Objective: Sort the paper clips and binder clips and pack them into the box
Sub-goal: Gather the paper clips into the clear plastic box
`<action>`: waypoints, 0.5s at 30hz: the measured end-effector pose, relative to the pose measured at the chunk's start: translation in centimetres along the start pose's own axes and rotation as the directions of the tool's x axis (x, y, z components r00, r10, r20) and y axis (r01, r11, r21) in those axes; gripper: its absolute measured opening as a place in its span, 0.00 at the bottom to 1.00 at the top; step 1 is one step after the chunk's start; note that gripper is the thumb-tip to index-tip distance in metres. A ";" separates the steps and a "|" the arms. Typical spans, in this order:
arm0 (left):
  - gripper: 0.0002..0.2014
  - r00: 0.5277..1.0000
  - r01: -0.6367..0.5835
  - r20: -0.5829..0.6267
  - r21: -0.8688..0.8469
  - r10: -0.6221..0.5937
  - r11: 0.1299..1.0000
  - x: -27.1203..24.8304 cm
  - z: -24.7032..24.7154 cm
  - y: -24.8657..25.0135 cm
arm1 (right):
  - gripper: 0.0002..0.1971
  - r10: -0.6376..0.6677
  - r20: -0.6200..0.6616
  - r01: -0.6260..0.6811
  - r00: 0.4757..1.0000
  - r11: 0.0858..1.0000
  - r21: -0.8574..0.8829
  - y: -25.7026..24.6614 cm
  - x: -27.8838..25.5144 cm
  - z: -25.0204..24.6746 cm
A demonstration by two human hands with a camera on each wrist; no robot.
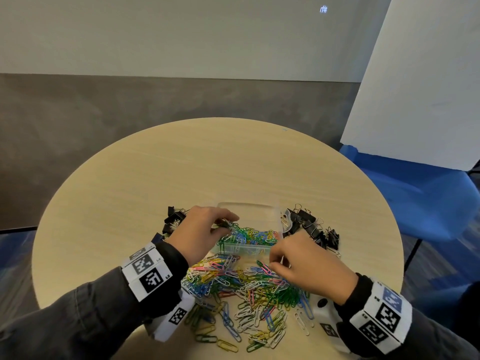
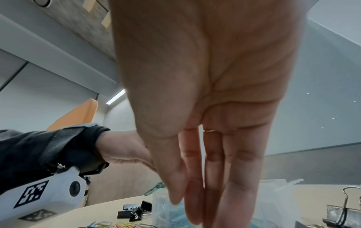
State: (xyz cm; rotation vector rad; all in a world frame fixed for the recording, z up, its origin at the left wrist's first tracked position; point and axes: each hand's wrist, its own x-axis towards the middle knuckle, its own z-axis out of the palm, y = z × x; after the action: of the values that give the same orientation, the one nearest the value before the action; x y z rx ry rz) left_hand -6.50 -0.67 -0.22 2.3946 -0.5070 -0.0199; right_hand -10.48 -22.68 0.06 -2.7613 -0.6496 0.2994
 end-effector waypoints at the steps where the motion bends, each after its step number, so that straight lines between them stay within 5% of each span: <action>1: 0.18 0.998 0.011 0.062 -0.002 -0.011 1.000 0.0 0.1 -0.2 | 0.12 0.001 0.005 -0.001 1.000 1.000 0.000 0.0 0.0 0.1; 5: 0.29 0.937 -0.056 0.348 0.083 0.024 0.995 -0.1 0.2 -0.8 | 0.09 0.008 0.036 -0.007 0.999 1.000 -0.010 0.1 0.0 0.0; 15: 0.25 0.948 -0.137 0.298 0.070 0.110 0.988 -0.1 -1.3 -0.7 | 0.21 -0.021 0.183 0.034 0.983 0.997 -0.067 -0.1 -0.5 0.3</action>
State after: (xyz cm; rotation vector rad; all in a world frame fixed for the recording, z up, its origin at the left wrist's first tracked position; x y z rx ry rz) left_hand -6.16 0.65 0.27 2.4553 -0.8114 -0.3079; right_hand -11.00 -22.78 -0.13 -2.8108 -0.7562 0.5382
